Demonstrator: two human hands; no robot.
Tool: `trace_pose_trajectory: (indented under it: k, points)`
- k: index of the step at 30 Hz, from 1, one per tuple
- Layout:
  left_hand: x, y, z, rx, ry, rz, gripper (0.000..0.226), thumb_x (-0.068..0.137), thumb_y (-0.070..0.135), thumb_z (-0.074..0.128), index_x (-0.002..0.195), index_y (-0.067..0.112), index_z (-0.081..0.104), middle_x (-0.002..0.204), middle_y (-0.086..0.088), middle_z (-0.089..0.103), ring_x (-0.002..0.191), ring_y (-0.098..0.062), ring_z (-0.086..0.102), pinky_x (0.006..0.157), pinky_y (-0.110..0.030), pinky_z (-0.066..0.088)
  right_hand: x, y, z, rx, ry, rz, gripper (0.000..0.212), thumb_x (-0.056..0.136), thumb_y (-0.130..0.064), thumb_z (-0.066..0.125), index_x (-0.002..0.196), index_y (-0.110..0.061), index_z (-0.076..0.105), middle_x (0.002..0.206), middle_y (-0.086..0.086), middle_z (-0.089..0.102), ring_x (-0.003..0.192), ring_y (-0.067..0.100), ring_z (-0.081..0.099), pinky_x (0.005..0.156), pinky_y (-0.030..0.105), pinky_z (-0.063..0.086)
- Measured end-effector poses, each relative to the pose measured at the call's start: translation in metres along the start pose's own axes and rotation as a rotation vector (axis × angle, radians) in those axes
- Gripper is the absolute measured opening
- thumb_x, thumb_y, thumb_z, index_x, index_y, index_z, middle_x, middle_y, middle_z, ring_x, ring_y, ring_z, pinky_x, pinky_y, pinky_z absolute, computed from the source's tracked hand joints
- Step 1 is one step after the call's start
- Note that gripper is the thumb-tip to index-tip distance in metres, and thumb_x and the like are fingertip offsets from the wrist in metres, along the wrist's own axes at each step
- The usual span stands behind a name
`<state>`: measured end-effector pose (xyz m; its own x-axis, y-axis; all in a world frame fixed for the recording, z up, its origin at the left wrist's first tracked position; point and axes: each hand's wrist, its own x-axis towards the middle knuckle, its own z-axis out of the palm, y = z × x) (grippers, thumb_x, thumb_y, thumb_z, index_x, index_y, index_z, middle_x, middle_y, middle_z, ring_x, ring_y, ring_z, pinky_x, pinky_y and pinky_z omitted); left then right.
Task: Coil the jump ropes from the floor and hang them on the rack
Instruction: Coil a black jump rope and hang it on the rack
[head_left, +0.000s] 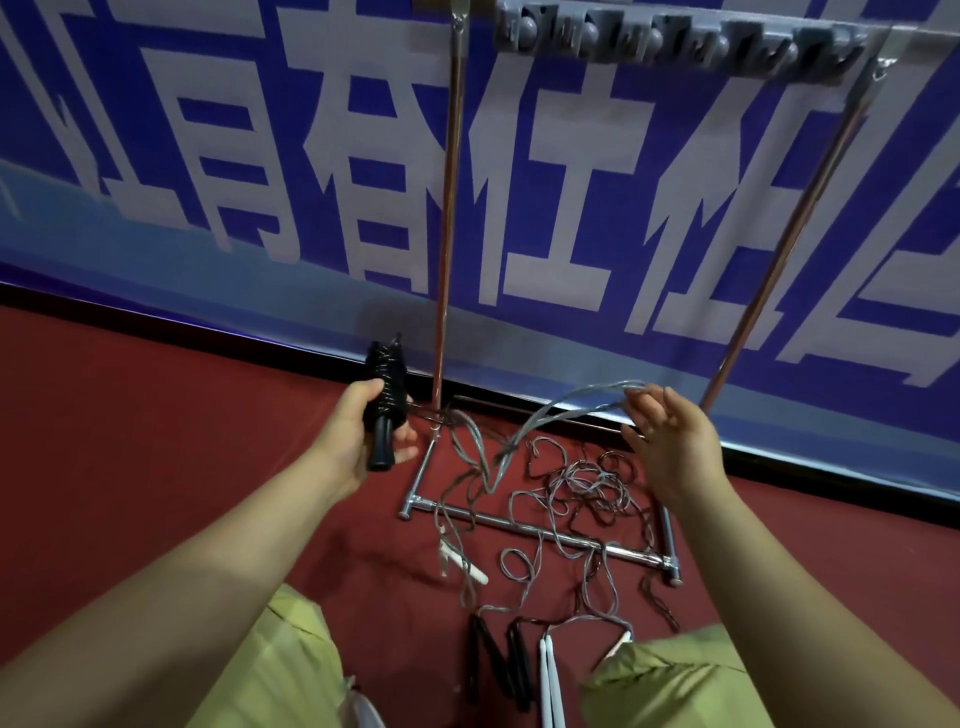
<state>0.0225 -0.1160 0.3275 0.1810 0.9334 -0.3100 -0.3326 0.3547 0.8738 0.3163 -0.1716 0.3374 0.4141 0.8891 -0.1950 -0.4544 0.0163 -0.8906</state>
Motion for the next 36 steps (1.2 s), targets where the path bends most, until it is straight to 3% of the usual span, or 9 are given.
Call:
trace_pose_trajectory:
  k: [4, 10, 13, 17, 19, 21, 24, 28, 36]
  points:
    - [0.002, 0.004, 0.013, 0.041, -0.137, -0.038, 0.042, 0.095, 0.038, 0.027, 0.085, 0.010, 0.057, 0.047, -0.003, 0.050, 0.052, -0.014, 0.057, 0.079, -0.040, 0.048, -0.026, -0.001, 0.036, -0.338, -0.258, -0.059, 0.018, 0.096, -0.012, 0.047, 0.107, -0.009, 0.062, 0.093, 0.004, 0.072, 0.089, 0.016, 0.067, 0.071, 0.023, 0.051]
    - [0.004, 0.016, 0.037, 0.081, -0.344, -0.023, 0.044, 0.073, 0.047, 0.038, 0.087, 0.009, 0.055, 0.049, -0.006, 0.050, 0.056, -0.017, 0.058, 0.076, -0.040, 0.049, -0.030, 0.022, 0.061, -0.805, -0.480, -0.141, 0.020, 0.099, -0.016, 0.049, 0.109, -0.022, 0.065, 0.101, -0.005, 0.072, 0.091, 0.007, 0.064, 0.067, 0.009, 0.047]
    - [0.007, 0.026, 0.040, 0.088, -0.356, -0.013, 0.044, 0.071, 0.048, 0.039, 0.087, 0.009, 0.055, 0.050, -0.005, 0.050, 0.058, -0.017, 0.058, 0.075, -0.040, 0.051, -0.019, 0.022, 0.060, -0.967, -0.339, -0.144, 0.025, 0.100, -0.021, 0.047, 0.120, -0.018, 0.062, 0.104, -0.001, 0.069, 0.082, 0.010, 0.061, 0.062, 0.014, 0.047]
    - [0.012, 0.034, 0.041, 0.013, -0.294, -0.002, 0.044, 0.089, 0.046, 0.031, 0.088, 0.010, 0.056, 0.052, -0.004, 0.051, 0.058, -0.017, 0.058, 0.076, -0.044, 0.053, -0.027, 0.018, 0.056, -0.991, 0.067, -0.552, 0.024, 0.095, -0.032, 0.049, 0.106, -0.018, 0.064, 0.106, 0.004, 0.058, 0.088, 0.010, 0.053, 0.076, 0.028, 0.039]
    - [0.013, 0.034, 0.044, -0.005, -0.292, -0.004, 0.045, 0.091, 0.045, 0.029, 0.088, 0.009, 0.056, 0.053, -0.005, 0.051, 0.059, -0.018, 0.058, 0.074, -0.044, 0.052, -0.043, 0.021, 0.069, -1.080, -0.060, -0.598, 0.033, 0.088, -0.049, 0.052, 0.079, -0.019, 0.062, 0.083, -0.001, 0.059, 0.077, 0.011, 0.052, 0.067, 0.029, 0.036]
    - [0.013, 0.034, 0.048, -0.022, -0.305, -0.017, 0.045, 0.090, 0.046, 0.030, 0.087, 0.010, 0.056, 0.053, -0.005, 0.050, 0.059, -0.018, 0.057, 0.072, -0.044, 0.051, -0.052, 0.032, 0.081, -1.191, -0.209, -0.373, 0.051, 0.082, -0.062, 0.052, 0.070, -0.013, 0.060, 0.064, -0.004, 0.055, 0.062, 0.012, 0.051, 0.058, 0.029, 0.035]
    - [0.015, 0.032, 0.049, -0.011, -0.279, -0.019, 0.045, 0.091, 0.044, 0.030, 0.087, 0.009, 0.057, 0.052, -0.006, 0.050, 0.058, -0.018, 0.056, 0.077, -0.047, 0.052, -0.047, 0.047, 0.086, -0.860, -0.304, -0.136, 0.034, 0.093, -0.034, 0.057, 0.072, -0.007, 0.062, 0.057, -0.005, 0.051, 0.051, 0.008, 0.044, 0.054, 0.025, 0.034]
    - [0.027, 0.026, 0.029, 0.101, -0.102, -0.019, 0.040, 0.095, 0.040, 0.033, 0.087, 0.008, 0.054, 0.046, -0.003, 0.051, 0.051, -0.014, 0.056, 0.077, -0.043, 0.053, -0.031, 0.042, 0.074, 0.019, -0.136, 0.032, 0.033, 0.101, -0.018, 0.043, 0.070, -0.012, 0.052, 0.055, -0.005, 0.049, 0.050, 0.010, 0.043, 0.052, 0.020, 0.039]
    - [0.048, 0.006, -0.023, 0.001, 0.149, -0.078, 0.036, 0.093, 0.043, 0.036, 0.083, 0.012, 0.051, 0.041, 0.000, 0.048, 0.040, -0.011, 0.053, 0.079, -0.042, 0.049, 0.017, 0.014, 0.015, 0.444, 0.250, -0.091, 0.033, 0.104, -0.024, 0.035, 0.073, -0.016, 0.046, 0.057, -0.004, 0.045, 0.049, 0.010, 0.039, 0.058, 0.023, 0.037]
